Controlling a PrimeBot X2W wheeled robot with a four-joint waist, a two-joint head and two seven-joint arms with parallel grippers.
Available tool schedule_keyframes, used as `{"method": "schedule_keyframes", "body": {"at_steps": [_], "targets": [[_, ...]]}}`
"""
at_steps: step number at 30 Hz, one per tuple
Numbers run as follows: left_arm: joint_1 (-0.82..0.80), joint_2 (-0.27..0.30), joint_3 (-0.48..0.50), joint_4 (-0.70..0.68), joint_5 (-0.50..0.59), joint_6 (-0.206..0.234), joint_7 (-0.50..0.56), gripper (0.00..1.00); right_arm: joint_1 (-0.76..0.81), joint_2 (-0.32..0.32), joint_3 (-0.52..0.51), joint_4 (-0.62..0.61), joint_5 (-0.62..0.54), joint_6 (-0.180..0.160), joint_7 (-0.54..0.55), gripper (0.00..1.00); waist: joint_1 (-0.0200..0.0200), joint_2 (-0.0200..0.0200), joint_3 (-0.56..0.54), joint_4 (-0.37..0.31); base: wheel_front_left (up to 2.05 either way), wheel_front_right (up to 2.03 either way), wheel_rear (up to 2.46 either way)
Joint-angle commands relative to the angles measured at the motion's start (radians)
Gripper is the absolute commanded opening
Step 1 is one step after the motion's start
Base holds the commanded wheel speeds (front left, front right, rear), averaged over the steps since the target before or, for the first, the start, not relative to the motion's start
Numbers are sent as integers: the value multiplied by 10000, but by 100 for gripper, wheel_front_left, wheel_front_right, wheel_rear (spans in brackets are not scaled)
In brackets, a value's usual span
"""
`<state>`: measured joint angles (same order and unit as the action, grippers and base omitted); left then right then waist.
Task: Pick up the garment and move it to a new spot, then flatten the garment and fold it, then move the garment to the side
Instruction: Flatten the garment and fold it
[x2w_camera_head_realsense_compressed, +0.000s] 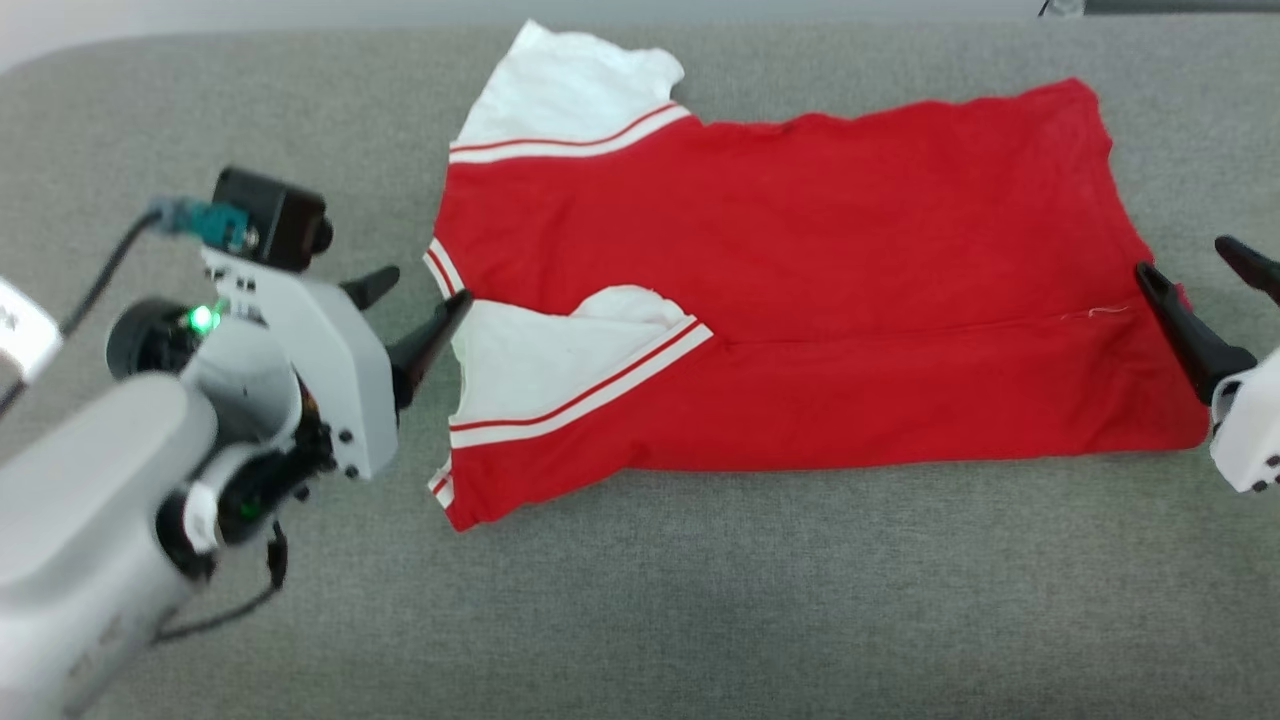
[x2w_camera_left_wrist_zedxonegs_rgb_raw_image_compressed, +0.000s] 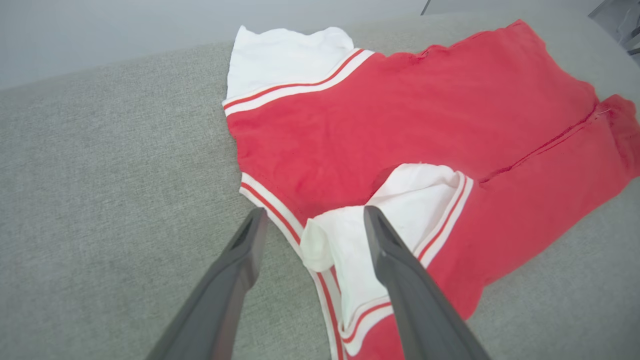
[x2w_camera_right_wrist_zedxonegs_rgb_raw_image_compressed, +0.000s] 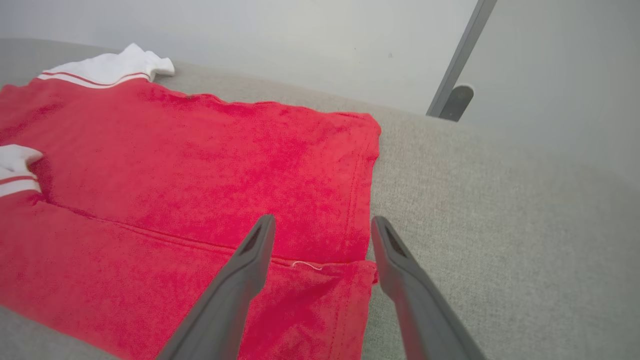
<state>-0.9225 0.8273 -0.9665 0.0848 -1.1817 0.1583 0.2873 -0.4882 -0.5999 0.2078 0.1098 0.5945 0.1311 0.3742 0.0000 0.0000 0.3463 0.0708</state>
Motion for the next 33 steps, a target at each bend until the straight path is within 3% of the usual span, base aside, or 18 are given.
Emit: {"method": "schedule_keyframes", "body": {"at_steps": [1, 7, 13, 18, 23, 29, 33], "targets": [[268, 57, 46, -83, -12, 146, -177, 100, 220, -65, 6, -137, -279, -7, -458, 100, 0, 0, -301, -2, 0, 0, 0], [1648, 434, 281, -1161, -396, 987, -1159, 100, 1275, 249, -635, -514, -1740, -9, -3500, 100, 0, 0, -966, -78, 0, 0, 0], [2982, 1032, 602, -2255, -1473, 2032, -1207, 100, 2481, 1216, -1784, -1093, -3505, -9, -5906, 100, 0, 0, -1360, -336, 0, 0, 0], [3546, 1502, 825, -2958, -2217, 2639, -932, 100, 3179, 2356, -2625, -1910, -4452, -9, -6351, 100, 0, 0, -1338, -775, 0, 0, 0], [3658, 1822, 899, -3309, -2740, 3114, -365, 100, 3547, 3181, -3055, -2659, -4683, -9, -6396, 100, 0, 0, -1194, -1250, 0, 0, 0], [3124, 1939, 770, -2976, -3204, 3492, 995, 100, 3611, 3623, -3178, -3008, -4750, -9, -6400, 100, 0, 0, -919, -1683, 0, 0, 0], [2565, 1677, 506, -2274, -3451, 3715, 2187, 100, 3445, 3741, -3146, -3074, -4719, -9, -6402, 100, 0, 0, -723, -1908, 0, 0, 0]]}}
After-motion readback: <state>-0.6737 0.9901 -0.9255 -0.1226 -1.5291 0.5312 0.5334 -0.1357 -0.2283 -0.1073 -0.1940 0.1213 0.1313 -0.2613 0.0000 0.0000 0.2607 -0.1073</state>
